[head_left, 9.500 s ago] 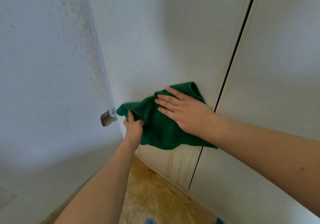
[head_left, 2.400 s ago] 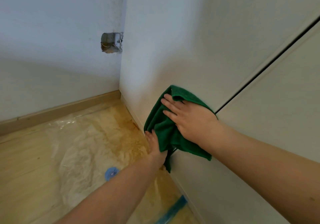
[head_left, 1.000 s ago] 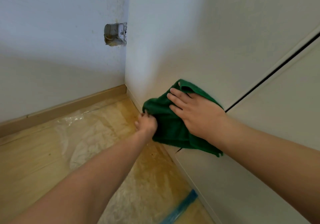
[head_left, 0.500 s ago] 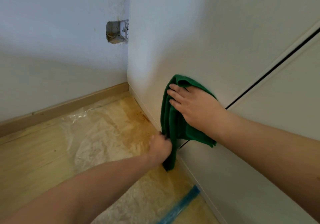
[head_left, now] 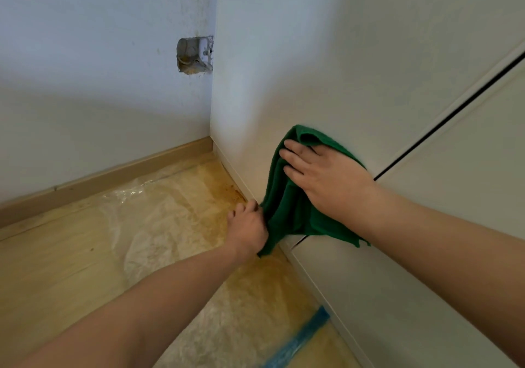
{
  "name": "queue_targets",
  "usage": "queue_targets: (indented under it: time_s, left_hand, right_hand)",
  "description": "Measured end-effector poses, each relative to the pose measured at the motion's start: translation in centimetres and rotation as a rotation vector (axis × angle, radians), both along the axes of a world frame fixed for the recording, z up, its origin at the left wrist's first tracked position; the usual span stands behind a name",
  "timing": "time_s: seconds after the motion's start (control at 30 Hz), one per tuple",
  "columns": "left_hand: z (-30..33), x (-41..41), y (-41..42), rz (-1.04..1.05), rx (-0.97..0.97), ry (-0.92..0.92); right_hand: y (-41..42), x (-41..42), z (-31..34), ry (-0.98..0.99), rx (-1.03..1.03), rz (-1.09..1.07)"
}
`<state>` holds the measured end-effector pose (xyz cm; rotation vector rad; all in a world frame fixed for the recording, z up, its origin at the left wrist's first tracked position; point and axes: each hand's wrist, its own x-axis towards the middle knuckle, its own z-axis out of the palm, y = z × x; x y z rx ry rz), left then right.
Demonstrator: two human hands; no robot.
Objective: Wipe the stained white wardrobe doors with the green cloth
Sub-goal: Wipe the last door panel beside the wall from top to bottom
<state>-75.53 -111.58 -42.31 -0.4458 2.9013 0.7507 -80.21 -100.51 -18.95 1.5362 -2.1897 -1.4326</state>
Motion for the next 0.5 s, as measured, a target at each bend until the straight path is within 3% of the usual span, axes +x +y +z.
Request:
queue_targets:
  time_s: [0.2,0.37,0.5]
  left_hand:
    - [-1.0,-0.9,-0.6,0.016,-0.055,0.011]
    - [-1.0,1.6,1.7,-0.137,-0.005,0.023]
    - [-1.0,4.0,4.3,-0.275,0.2,0.022]
  right_hand:
    - [0.1,-0.1,-0.1,0.006,-0.02,0.017]
    - [0.1,-0.3,-0.2,-0.012,-0.036,0.02]
    - [0.1,0.1,0.0,-0.036,-0.038,0.02]
